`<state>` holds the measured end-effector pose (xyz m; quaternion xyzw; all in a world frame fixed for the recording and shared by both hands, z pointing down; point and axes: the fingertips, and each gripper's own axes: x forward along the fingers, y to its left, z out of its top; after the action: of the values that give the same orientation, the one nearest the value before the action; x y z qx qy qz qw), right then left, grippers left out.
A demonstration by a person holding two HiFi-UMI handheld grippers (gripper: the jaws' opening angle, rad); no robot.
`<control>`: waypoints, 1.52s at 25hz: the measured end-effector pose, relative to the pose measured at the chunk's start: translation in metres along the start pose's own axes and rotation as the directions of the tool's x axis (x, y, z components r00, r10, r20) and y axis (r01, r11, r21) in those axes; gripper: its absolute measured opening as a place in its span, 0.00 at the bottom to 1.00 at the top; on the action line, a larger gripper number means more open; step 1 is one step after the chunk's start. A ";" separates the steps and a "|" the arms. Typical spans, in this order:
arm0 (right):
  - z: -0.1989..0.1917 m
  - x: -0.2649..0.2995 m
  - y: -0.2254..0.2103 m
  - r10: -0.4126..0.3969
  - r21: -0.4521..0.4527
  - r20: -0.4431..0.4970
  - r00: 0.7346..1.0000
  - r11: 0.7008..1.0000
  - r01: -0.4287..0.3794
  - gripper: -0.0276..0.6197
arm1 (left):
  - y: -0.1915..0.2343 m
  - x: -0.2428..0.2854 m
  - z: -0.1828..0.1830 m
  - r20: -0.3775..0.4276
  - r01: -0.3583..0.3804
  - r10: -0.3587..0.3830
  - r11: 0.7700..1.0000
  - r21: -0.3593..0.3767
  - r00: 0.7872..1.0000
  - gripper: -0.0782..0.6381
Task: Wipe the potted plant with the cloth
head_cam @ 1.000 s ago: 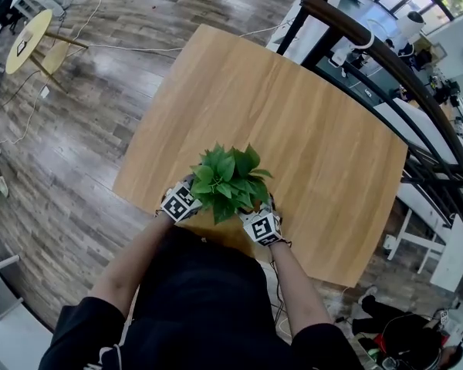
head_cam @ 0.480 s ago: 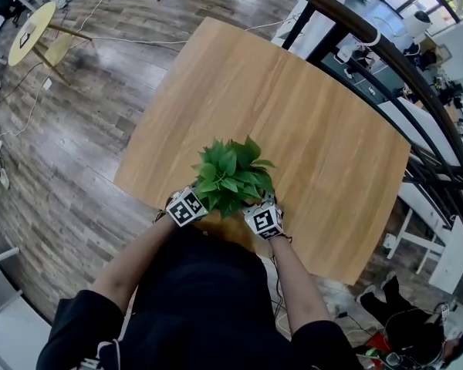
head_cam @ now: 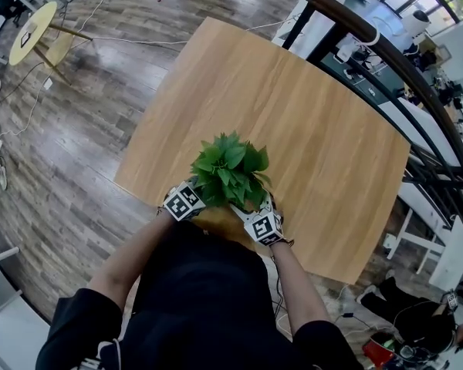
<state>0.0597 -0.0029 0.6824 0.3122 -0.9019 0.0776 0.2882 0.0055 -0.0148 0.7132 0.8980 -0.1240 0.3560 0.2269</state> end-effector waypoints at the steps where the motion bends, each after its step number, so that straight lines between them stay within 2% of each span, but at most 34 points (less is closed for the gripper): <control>1: -0.001 -0.001 0.002 -0.004 0.008 0.002 1.000 1.000 0.004 0.55 | 0.004 -0.001 0.001 0.005 -0.007 0.007 1.000 -0.010 1.000 0.24; 6: -0.006 -0.001 -0.031 -0.118 0.095 -0.009 0.993 0.988 0.118 0.55 | 0.015 -0.002 0.000 0.026 -0.032 0.033 0.998 -0.060 0.999 0.24; 9: 0.001 0.007 -0.034 -0.072 0.026 -0.005 0.997 0.997 0.072 0.55 | 0.020 0.000 0.003 0.036 -0.051 0.053 0.996 -0.070 0.998 0.24; 11: 0.007 0.011 -0.030 -0.041 -0.006 -0.006 0.999 0.999 0.041 0.55 | 0.018 0.002 0.007 0.035 -0.050 0.052 0.997 -0.050 0.998 0.24; 14: 0.011 0.013 -0.032 -0.055 0.011 -0.002 0.998 0.998 0.055 0.55 | 0.010 0.005 0.009 0.022 -0.048 0.048 0.999 0.000 0.999 0.24; 22: 0.010 0.013 -0.034 -0.086 0.014 -0.006 0.996 0.996 0.086 0.55 | -0.029 0.010 -0.003 0.011 0.016 -0.017 0.999 0.042 1.000 0.24; 27: 0.005 0.013 -0.024 -0.064 -0.017 -0.022 0.998 0.998 0.063 0.55 | -0.010 0.009 -0.003 0.009 -0.050 0.050 0.999 0.015 0.999 0.24; 30: 0.000 0.006 -0.010 -0.038 -0.052 -0.031 0.999 0.998 0.036 0.55 | 0.001 0.006 0.000 0.002 -0.075 0.075 0.996 0.046 0.997 0.24; 33: -0.004 -0.001 -0.007 -0.035 -0.005 -0.016 0.999 0.999 0.035 0.55 | 0.010 0.004 0.007 0.010 -0.080 0.080 0.996 0.045 0.997 0.24; 36: -0.010 0.000 -0.022 -0.078 0.077 -0.021 0.997 0.994 0.080 0.55 | 0.017 0.003 0.006 0.010 -0.098 0.098 0.995 0.021 0.995 0.24; 38: -0.008 0.002 -0.033 -0.088 0.070 -0.023 0.996 0.994 0.089 0.55 | 0.021 0.003 0.007 0.014 -0.105 0.105 0.994 -0.002 0.994 0.24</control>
<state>0.0818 -0.0273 0.6886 0.3611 -0.8810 0.0997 0.2890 0.0038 -0.0369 0.7173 0.8925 -0.1728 0.3613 0.2075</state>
